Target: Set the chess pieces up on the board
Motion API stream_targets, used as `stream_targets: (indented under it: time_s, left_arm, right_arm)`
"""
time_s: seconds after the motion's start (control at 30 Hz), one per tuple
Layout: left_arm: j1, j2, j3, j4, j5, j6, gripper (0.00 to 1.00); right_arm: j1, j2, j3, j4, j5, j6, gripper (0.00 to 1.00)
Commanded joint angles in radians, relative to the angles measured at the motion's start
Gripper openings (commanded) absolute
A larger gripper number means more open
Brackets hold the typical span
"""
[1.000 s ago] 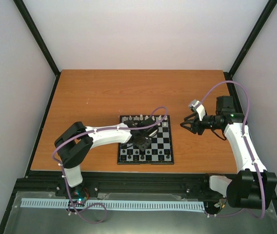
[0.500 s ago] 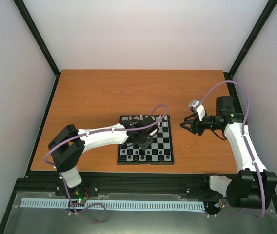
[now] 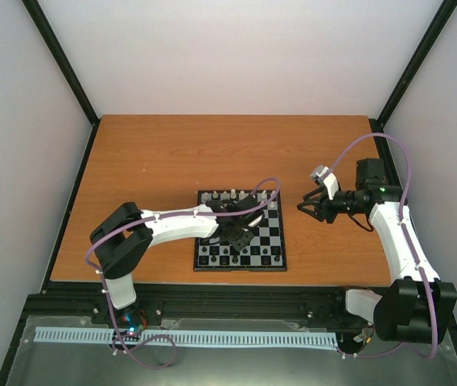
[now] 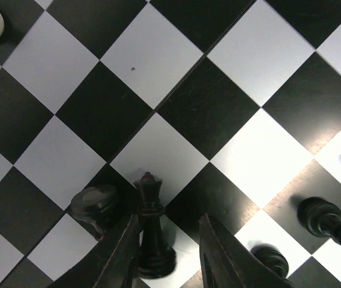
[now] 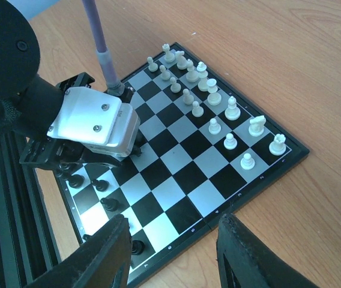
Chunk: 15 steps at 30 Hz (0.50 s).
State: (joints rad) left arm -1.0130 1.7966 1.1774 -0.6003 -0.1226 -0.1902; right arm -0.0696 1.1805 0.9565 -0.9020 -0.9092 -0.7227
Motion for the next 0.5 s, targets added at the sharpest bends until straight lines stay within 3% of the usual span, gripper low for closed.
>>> stream_targets:
  time_s: [0.0,0.13,0.47]
  left_arm:
    - [-0.009,0.027,0.035,-0.022,-0.035,-0.006,0.32]
    - [-0.009,0.024,0.032,-0.030,-0.058,-0.017,0.37]
    - [-0.010,-0.001,0.002,-0.047,-0.029,-0.035,0.36]
  right_arm:
    - [-0.008,0.006,0.010,-0.012,-0.031,-0.024,0.39]
    - [-0.008,0.007,0.010,-0.014,-0.033,-0.029,0.39]
    - [-0.008,0.015,0.010,-0.021,-0.037,-0.037,0.39]
